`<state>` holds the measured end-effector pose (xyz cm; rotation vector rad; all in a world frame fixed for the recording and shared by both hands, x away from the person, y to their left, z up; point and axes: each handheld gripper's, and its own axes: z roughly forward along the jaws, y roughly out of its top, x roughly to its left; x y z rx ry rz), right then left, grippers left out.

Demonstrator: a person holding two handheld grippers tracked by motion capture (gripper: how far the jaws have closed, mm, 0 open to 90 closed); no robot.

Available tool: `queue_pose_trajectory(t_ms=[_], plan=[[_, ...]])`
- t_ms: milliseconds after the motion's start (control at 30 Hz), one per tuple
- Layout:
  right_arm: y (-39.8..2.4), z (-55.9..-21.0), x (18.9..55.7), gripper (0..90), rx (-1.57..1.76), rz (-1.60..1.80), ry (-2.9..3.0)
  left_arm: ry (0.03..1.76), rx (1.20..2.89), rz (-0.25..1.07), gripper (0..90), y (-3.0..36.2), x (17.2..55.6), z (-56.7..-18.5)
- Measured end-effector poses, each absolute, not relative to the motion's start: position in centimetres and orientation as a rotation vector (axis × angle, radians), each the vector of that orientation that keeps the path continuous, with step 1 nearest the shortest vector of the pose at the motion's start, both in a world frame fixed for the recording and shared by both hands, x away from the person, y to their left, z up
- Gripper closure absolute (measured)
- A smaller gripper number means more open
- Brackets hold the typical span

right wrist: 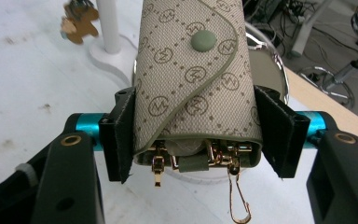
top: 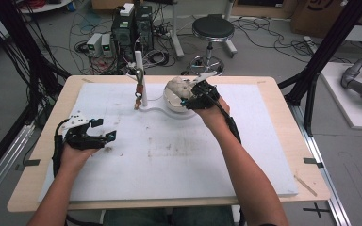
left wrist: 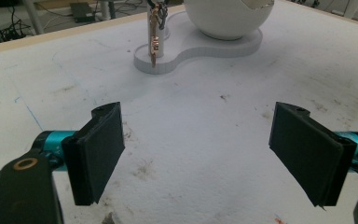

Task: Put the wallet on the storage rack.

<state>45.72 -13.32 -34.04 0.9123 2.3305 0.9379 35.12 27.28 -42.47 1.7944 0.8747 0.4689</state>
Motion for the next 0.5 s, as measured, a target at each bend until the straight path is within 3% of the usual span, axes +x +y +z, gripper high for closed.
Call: queue_pose_trajectory(t_ms=[500], plan=[[-13.05, -35.01, 46.57, 36.6, 0.926, 0.878, 2.339, 0.872, 1.793, 0.466, 17.8, 27.26, 35.09, -42.43]])
